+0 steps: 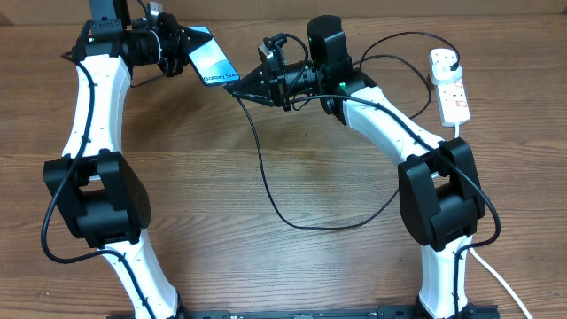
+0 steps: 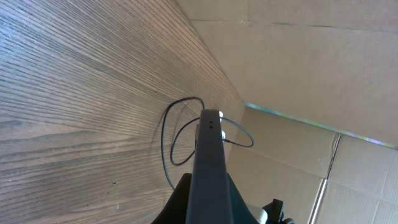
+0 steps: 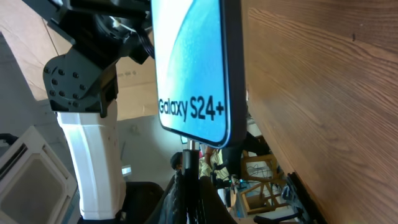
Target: Plug charger to phone and switch on socket
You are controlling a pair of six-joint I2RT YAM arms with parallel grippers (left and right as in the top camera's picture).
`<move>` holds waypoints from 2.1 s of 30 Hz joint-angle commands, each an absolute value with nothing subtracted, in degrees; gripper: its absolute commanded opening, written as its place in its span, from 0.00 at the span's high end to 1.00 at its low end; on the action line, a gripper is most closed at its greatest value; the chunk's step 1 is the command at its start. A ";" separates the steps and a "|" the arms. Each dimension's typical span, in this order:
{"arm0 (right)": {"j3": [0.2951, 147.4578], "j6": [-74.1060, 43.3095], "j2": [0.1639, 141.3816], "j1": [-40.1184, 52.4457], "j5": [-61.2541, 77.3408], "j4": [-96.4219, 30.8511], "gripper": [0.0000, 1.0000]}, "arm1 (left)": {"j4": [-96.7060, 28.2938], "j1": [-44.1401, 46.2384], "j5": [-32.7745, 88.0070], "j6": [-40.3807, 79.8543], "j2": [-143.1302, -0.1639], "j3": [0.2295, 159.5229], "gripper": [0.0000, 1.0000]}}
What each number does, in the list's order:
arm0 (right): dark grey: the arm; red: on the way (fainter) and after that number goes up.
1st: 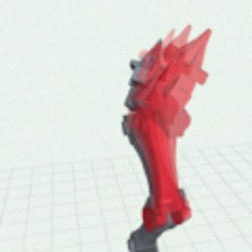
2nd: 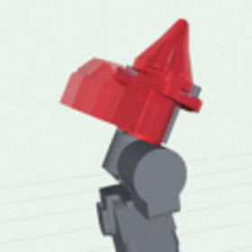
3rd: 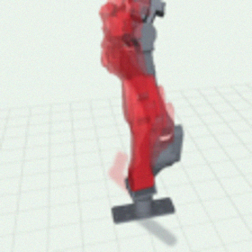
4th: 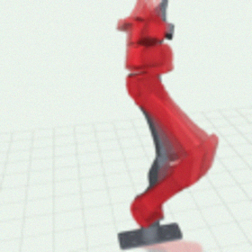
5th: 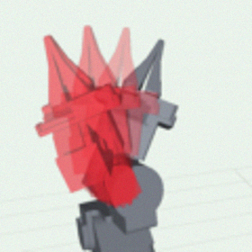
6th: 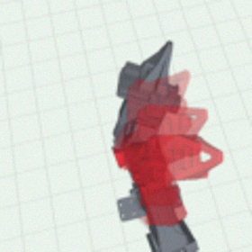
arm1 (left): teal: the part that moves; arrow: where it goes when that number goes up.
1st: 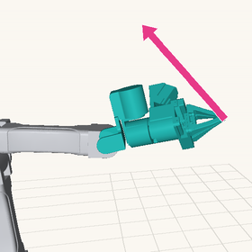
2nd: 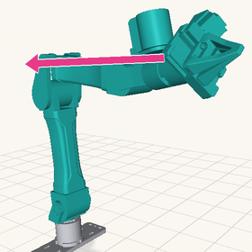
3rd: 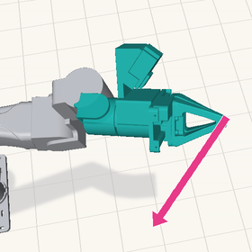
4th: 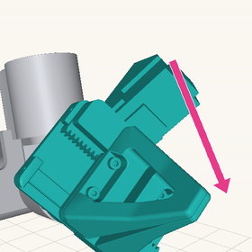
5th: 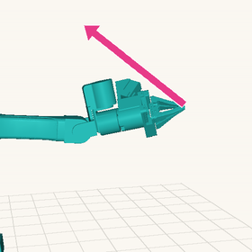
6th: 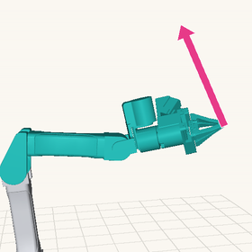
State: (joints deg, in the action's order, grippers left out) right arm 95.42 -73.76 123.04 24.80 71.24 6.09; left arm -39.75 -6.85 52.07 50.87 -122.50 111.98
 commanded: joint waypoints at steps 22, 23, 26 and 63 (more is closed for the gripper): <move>96.44 -75.50 121.30 24.23 65.17 6.26 0.96 | -40.71 -6.39 53.74 56.05 -122.52 112.12 0.96; 96.44 -75.57 121.30 24.23 65.01 6.24 0.96 | -40.73 -6.39 53.63 56.23 -122.52 112.12 0.96; 96.44 -76.09 121.30 24.23 64.07 5.87 0.96 | -41.32 -6.37 53.10 56.23 -122.52 112.12 0.96; 96.44 -33.61 121.30 24.25 56.71 -32.38 0.96 | -45.54 -9.56 51.33 34.68 -122.52 112.12 0.96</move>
State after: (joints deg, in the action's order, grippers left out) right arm 95.66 -46.13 123.04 24.43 62.59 -29.23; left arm -44.80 -8.27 49.50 39.07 -122.50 111.92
